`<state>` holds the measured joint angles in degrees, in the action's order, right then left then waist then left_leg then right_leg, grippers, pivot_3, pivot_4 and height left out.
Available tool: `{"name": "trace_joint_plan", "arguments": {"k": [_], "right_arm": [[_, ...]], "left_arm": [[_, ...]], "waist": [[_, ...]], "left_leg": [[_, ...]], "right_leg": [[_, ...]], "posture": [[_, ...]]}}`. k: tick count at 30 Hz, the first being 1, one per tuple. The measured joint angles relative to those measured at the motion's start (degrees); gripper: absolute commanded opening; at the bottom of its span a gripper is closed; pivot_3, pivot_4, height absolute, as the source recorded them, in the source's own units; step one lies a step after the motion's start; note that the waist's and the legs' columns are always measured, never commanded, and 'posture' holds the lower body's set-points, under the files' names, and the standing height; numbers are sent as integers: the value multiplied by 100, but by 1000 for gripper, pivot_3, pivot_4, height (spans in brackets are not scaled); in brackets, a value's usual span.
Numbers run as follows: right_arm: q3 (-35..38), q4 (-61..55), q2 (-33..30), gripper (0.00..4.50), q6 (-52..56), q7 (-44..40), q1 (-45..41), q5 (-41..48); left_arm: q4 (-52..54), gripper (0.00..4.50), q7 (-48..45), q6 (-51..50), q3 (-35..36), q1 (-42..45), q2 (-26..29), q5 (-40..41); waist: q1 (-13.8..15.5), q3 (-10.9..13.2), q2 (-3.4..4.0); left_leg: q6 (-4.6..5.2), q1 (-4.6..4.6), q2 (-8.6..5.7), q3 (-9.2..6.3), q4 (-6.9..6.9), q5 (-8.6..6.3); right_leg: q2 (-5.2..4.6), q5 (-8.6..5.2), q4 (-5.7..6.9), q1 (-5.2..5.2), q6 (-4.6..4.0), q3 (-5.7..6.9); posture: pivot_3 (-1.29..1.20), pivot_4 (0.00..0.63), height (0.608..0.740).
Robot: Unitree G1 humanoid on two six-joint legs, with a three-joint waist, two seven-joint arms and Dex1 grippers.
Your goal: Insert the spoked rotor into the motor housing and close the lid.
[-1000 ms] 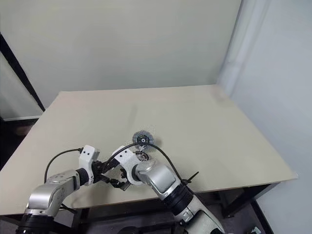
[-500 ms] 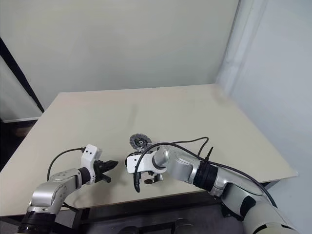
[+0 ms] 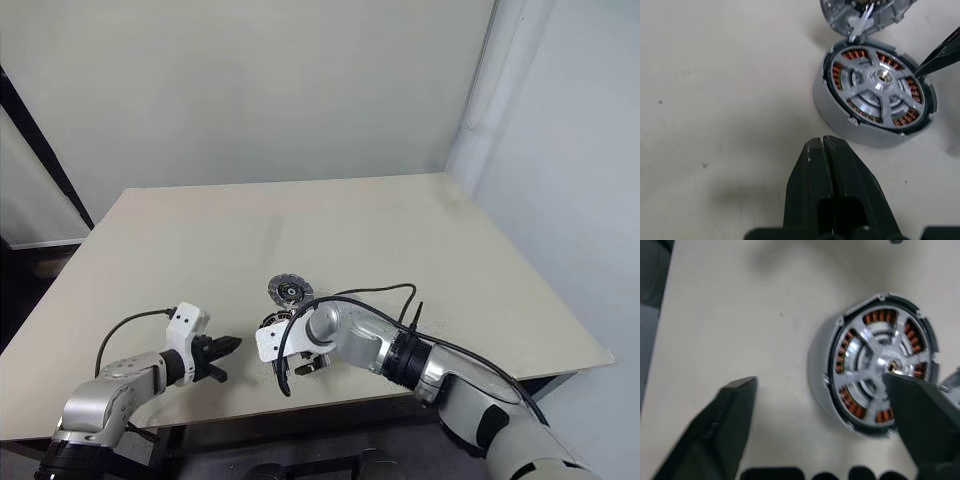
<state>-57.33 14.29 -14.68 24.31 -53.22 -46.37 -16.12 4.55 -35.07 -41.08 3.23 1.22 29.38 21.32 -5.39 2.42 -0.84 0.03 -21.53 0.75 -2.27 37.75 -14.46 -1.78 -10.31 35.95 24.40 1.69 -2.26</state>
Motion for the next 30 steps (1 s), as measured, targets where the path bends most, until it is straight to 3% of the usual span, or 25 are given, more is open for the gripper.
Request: {"name": "trace_joint_plan", "arguments": {"k": [10, 22, 30], "right_arm": [[323, 277, 160, 89, -93, 91, 120, -316], [746, 329, 449, 21, 61, 131, 373, -432], [1041, -784, 732, 21, 2102, -519, 659, -56]], "left_arm": [[84, 0, 10, -58, 4, -15, -5, 0], [98, 0, 43, -61, 4, -15, -98, 2], [39, 0, 51, -1, 52, -21, -100, 1]], "waist": [[-1, -1, 0], [-2, -1, -1], [0, 0, 0]], "left_leg": [[0, 4, 0, -1, 1, 0], [0, 5, 0, 0, 12, 1], [-1, 0, -2, -4, 5, -1]], "right_leg": [[0, 0, 9, 0, 0, 0], [1, 0, 21, -1, -1, -1], [1, 0, 24, 5, 0, 1]], "posture": [[0, 0, 740], [0, 0, 740], [0, 0, 740]]}}
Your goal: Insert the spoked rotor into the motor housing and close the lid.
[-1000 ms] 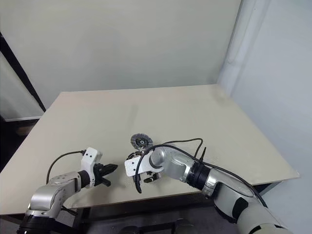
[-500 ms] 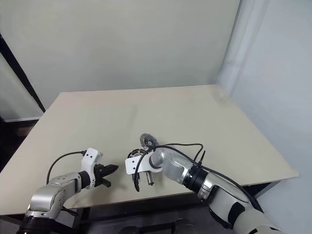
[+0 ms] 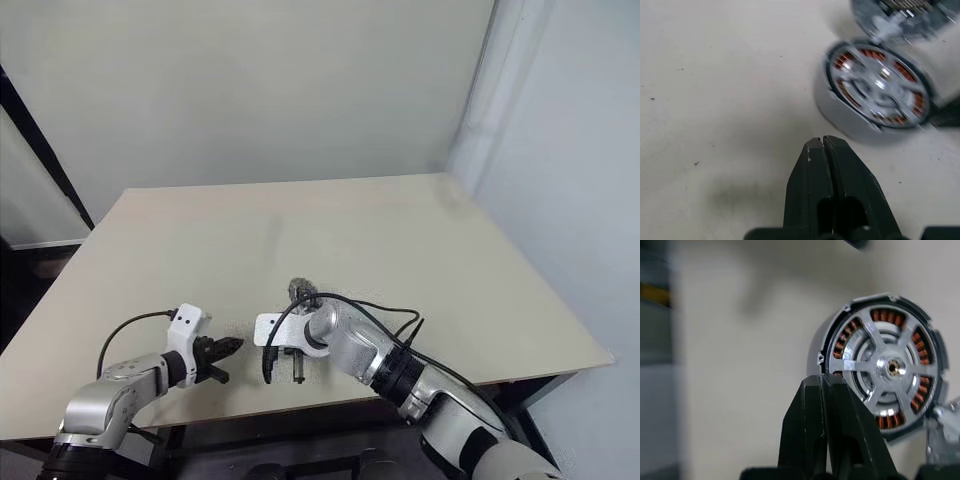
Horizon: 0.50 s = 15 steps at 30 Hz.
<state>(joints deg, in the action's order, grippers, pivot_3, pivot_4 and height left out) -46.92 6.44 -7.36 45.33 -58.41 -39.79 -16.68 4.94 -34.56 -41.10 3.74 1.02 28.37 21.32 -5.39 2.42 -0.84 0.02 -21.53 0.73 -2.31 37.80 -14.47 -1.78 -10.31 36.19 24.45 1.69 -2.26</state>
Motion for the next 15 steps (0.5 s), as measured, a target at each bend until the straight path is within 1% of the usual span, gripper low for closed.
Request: {"name": "trace_joint_plan", "arguments": {"k": [4, 7, 11, 15], "right_arm": [[43, -384, 325, 21, 834, -16, 39, 332], [180, -352, 639, 21, 1283, 333, 232, 493], [320, -128, 880, 21, 1381, 824, 281, 603], [331, -89, 806, 21, 1361, 977, 267, 676]], "left_arm": [[-35, 0, 1, 52, 2, 1, -1, 0], [-78, 0, 1, 84, 3, 0, -1, -1], [-114, 0, 3, 129, 2, 0, -8, -1], [-118, 0, 4, 137, 2, 1, -9, -1]], "waist": [[-2, 0, 0], [12, 0, 1], [7, 2, 4], [-1, 1, 2]], "left_leg": [[-1, 5, 2, 0, 4, 0], [-2, 5, 2, -1, 10, 0], [-4, 4, 1, 2, 13, 0], [-4, 3, 0, 2, 9, 0]], "right_leg": [[0, 0, 5, -2, -1, 2], [-1, -1, 9, -3, -1, 3], [-4, -1, 9, -3, -1, 2], [-4, -1, 9, 0, -1, 2]], "posture": [[0, 0, 740], [0, 0, 740], [0, 0, 740], [0, 0, 740]]}}
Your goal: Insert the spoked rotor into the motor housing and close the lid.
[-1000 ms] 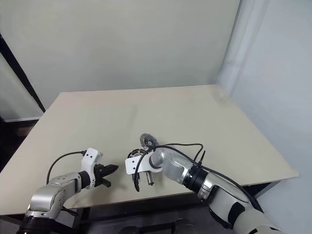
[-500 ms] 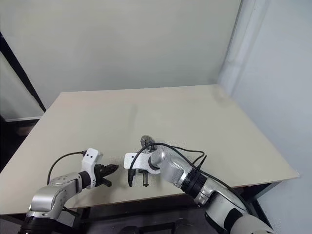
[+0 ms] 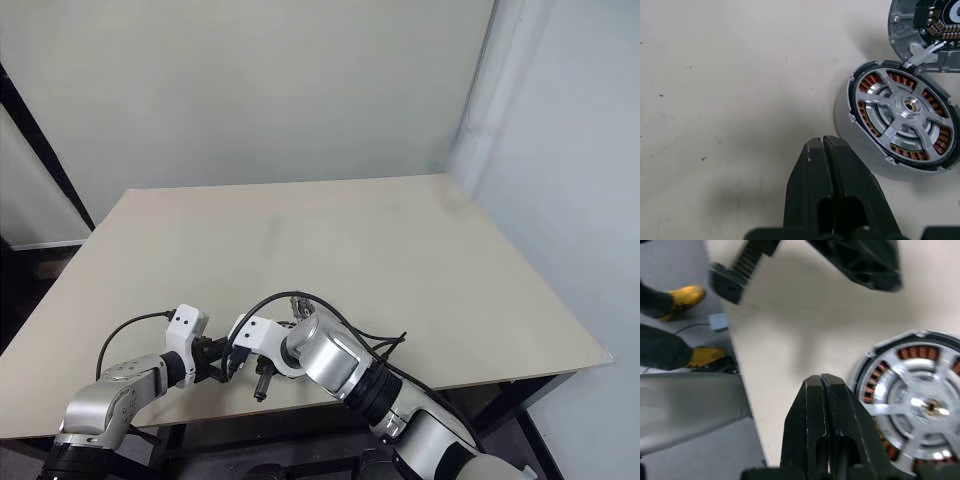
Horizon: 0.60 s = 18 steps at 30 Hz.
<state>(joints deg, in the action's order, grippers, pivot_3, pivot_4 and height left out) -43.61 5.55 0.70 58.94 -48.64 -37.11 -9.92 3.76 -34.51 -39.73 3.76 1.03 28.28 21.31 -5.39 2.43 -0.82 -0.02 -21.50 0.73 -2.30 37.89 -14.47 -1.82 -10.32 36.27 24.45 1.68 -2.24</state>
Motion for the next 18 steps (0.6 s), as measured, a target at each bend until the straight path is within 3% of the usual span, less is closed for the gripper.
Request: {"name": "trace_joint_plan", "arguments": {"k": [3, 7, 13, 18], "right_arm": [[-180, -206, -333, 388, 9, -169, -133, 106], [-16, -1122, -603, 1561, 300, -353, -323, 437], [999, -1956, -788, 1561, 431, -88, -851, 821], [1408, -1451, -1850, 1561, -715, 394, -1081, 511]], "left_arm": [[-5, 0, 0, 3, -2, 0, 0, -1], [-16, 0, 1, 14, -5, 0, -9, -2], [-17, 0, -12, 35, -7, -5, -56, -1], [-15, 0, -140, 44, -1, -92, -38, 15]], "waist": [[1, -1, -1], [-3, -1, -1], [25, 1, 1], [74, 0, 0]], "left_leg": [[0, -2, -1, -2, -3, 0], [1, -3, 1, -2, -4, 0], [0, 0, 0, -3, 3, 0], [0, -5, -3, 9, -1, 0]], "right_leg": [[0, 0, 0, 3, 0, 0], [1, 0, 1, 8, 0, 2], [-1, -1, 0, 1, 0, 5], [-7, -1, -44, -3, -1, 2]], "posture": [[0, 0, 740], [0, 0, 740], [0, 0, 740], [0, 0, 740]]}}
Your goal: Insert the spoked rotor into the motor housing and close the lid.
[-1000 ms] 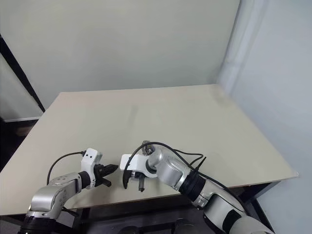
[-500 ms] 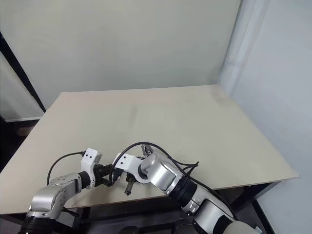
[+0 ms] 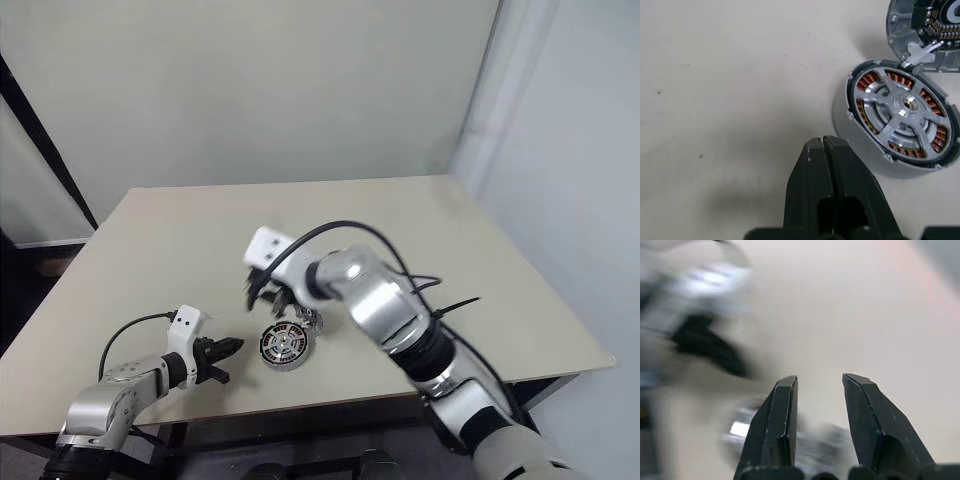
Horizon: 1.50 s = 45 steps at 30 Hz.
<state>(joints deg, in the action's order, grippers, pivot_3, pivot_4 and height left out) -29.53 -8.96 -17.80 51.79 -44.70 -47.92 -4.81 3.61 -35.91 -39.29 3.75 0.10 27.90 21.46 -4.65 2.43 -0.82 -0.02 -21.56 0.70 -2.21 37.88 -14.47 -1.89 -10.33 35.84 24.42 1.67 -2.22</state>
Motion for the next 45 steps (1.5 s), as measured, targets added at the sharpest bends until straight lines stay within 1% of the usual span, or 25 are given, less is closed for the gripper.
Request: {"name": "trace_joint_plan", "arguments": {"k": [2, 4, 6, 9, 12, 18, 19, 22, 26, 30, 33, 37, 42, 45], "right_arm": [[-16, 555, -476, 1561, -776, 168, -32, -296], [-22, 1076, -718, 1561, -1353, 227, -15, -487], [-29, 1453, -780, 1561, -1832, 259, 134, -595], [-119, 2158, -668, 1561, -2525, 292, 490, -658], [-154, 2705, -481, 2192, -2835, 401, 718, -718], [-63, 2996, -256, 4256, -3117, 421, 831, -694], [-26, 2999, -218, 4475, -3145, 421, 840, -688], [52, 2928, -55, 4475, -3126, 397, 932, -630], [98, 2408, 344, 4475, -2741, 268, 1254, -457], [38, 1975, 731, 4475, -2413, 229, 1416, -396], [-80, 1929, 905, 4475, -2334, 231, 1508, -390], [-162, 2061, 999, 4475, -2395, 246, 1544, -413], [-74, 2334, 946, 4475, -2576, 181, 1543, -336], [64, 2521, 822, 4475, -2728, -177, 1479, -102]], "left_arm": [[2, 0, -110, 0, 7, -92, 65, 25], [18, 0, -192, -6, 51, -179, 98, 85], [46, 0, -213, -13, 70, -183, 98, 135], [141, 0, -209, -21, 121, -191, 98, 188], [234, 0, -201, -59, 152, -213, 102, 205], [331, 0, -186, -156, 216, -268, 189, 208], [339, 0, -185, -170, 216, -273, 204, 208], [347, 0, -178, -213, 216, -273, 245, 207], [357, 0, -171, -255, 215, -251, 278, 207], [360, 0, -162, -264, 214, -188, 278, 207], [360, 0, -159, -271, 213, -185, 278, 205], [364, 0, -155, -273, 209, -185, 278, 204], [406, 0, -145, -277, 207, -187, 278, 204], [485, 0, -154, -281, 189, -188, 278, 205]], "waist": [[-1, -1, -2], [-2, -1, -2], [-2, -2, -4], [-2, -1, -3], [-5, 2, 2], [-2, 4, 4], [-2, 4, 4], [1, 4, 5], [-2, 4, 6], [0, 4, 6], [5, 5, 6], [15, 5, 6], [18, 5, 6], [16, 5, 7]], "left_leg": [[2, -6, -3, 10, -6, -1], [5, -6, -3, 10, -18, -2], [6, 1, 0, 8, -40, -1], [8, 5, 2, 5, -61, 1], [9, 3, 0, 10, -59, 1], [9, 4, -1, 6, -35, 1], [9, 4, 0, 6, -32, 1], [9, 4, 0, 3, -23, 1], [9, 4, 1, 2, -24, 1], [8, 6, 2, 1, -25, 1], [8, 4, 1, 1, -21, 1], [8, 3, 2, 2, -13, 1], [7, 3, 2, 2, -9, 1], [7, 3, 1, 2, -10, 1]], "right_leg": [[-4, 0, -3, 0, 0, -6], [-3, 0, -2, 5, 0, -7], [2, 0, -1, 8, 0, -7], [8, 0, -1, 10, -1, -8], [7, 0, -3, 10, -1, -16], [7, 0, 0, 0, 0, -16], [7, 0, 1, -1, 0, -15], [8, 0, 4, -3, 0, -14], [8, 1, 8, -1, 0, -14], [9, 1, 11, -1, 0, -12], [9, 1, 11, -1, 0, -13], [9, 1, 11, -3, 0, -13], [8, 1, 11, -4, 0, -13], [9, 1, 11, -4, 0, -13]], "posture": [[0, 0, 740], [0, 0, 740], [0, 0, 740], [0, 0, 740], [0, 0, 740], [0, 0, 740], [0, 0, 740], [0, 0, 740], [0, 0, 740], [0, 0, 740], [0, 0, 740], [0, 0, 740], [0, 0, 740], [0, 0, 740]]}}
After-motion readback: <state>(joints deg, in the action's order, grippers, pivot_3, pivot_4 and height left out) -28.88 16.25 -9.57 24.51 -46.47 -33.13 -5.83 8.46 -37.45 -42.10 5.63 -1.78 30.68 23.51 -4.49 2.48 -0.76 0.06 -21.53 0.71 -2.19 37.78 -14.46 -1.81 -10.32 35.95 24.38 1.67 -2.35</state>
